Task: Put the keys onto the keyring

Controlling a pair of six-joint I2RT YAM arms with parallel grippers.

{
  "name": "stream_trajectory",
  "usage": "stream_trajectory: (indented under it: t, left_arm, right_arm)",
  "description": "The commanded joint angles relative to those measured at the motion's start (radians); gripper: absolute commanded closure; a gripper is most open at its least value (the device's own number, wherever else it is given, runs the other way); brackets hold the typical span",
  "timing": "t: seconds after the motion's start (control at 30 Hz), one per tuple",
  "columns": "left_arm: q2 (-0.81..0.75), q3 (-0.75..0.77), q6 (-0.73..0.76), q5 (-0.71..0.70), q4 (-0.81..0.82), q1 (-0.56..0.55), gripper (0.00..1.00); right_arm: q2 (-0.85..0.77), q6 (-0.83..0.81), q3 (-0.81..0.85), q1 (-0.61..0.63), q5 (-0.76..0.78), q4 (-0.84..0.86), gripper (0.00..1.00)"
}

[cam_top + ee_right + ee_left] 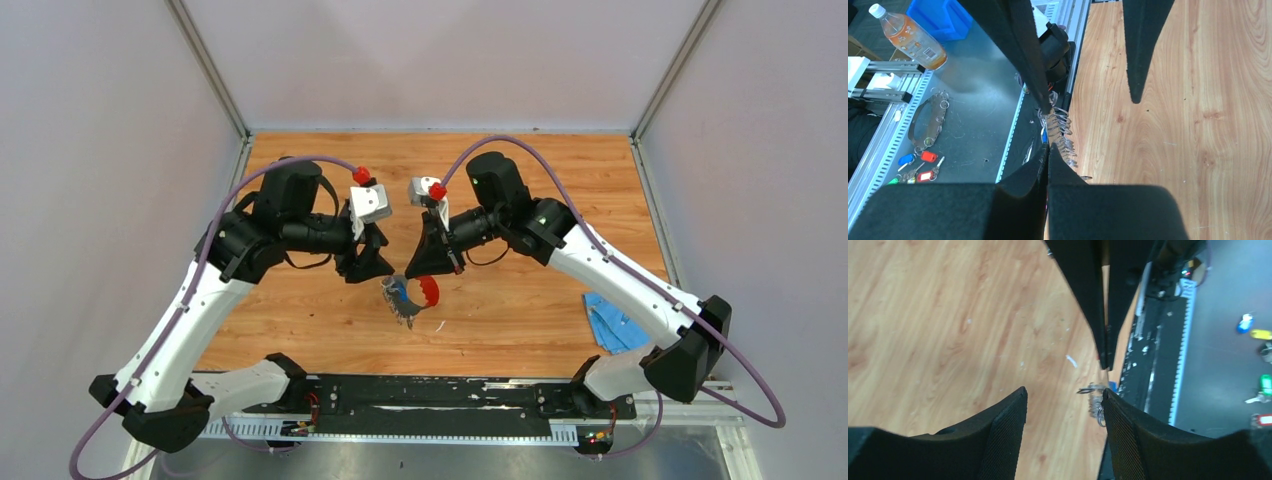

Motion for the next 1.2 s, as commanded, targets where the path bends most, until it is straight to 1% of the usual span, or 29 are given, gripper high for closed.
stream_trajectory:
  t: [0.0, 0.1, 0.2, 0.33, 0.5, 0.63, 0.7, 0.77, 0.87, 0.9, 1.0, 1.03, 1.17]
  left_arm:
    - [0.002, 0.023, -0.098, 0.191, 0.004, 0.012, 0.39]
    - [-0.003, 0.027, -0.081, 0.260, 0.004, 0.025, 0.38]
    - [0.001, 0.023, -0.092, 0.269, 0.004, 0.027, 0.37]
    - [-0.003, -0.019, -0.076, 0.254, 0.004, 0.027, 0.37]
    - [-0.002, -0.086, -0.054, 0.177, 0.004, 0.027, 0.40]
    - [0.007, -0.099, -0.060, 0.183, 0.004, 0.028, 0.41]
    - [0.019, -0.097, -0.064, 0.185, 0.004, 0.027, 0.44]
    - [0.033, -0.089, -0.066, 0.197, 0.004, 0.027, 0.49]
    - [0.045, -0.084, -0.068, 0.200, 0.004, 0.028, 0.64]
    - [0.047, -0.084, -0.066, 0.198, 0.004, 0.027, 0.75]
    - [0.044, -0.097, -0.062, 0.193, 0.004, 0.027, 0.98]
    - [0.037, -0.100, -0.059, 0.192, 0.004, 0.028, 1.00]
    - [0.026, -0.088, -0.056, 0.176, 0.004, 0.027, 1.00]
  right_arm:
    - [-0.025, -0.025, 0.033, 0.011, 0.006, -0.024, 1.00]
    - [-0.024, -0.031, 0.032, 0.011, 0.008, -0.033, 1.00]
    - [-0.025, -0.037, 0.032, 0.011, 0.010, -0.038, 1.00]
    - [-0.024, -0.039, 0.036, 0.011, 0.011, -0.039, 1.00]
    - [-0.021, -0.041, 0.041, 0.011, 0.011, -0.041, 1.00]
    - [-0.019, -0.041, 0.044, 0.011, 0.010, -0.041, 1.00]
    - [-0.017, -0.041, 0.045, 0.011, 0.008, -0.041, 1.00]
    - [-0.013, -0.041, 0.045, 0.012, 0.007, -0.041, 1.00]
    - [-0.011, -0.040, 0.047, 0.013, 0.005, -0.041, 1.00]
    - [-0.011, -0.041, 0.048, 0.013, 0.005, -0.041, 1.00]
    - [-0.014, -0.041, 0.048, 0.013, 0.004, -0.039, 1.00]
    - [-0.015, -0.041, 0.049, 0.013, 0.004, -0.039, 1.00]
    - [-0.014, -0.040, 0.047, 0.013, 0.001, -0.037, 1.00]
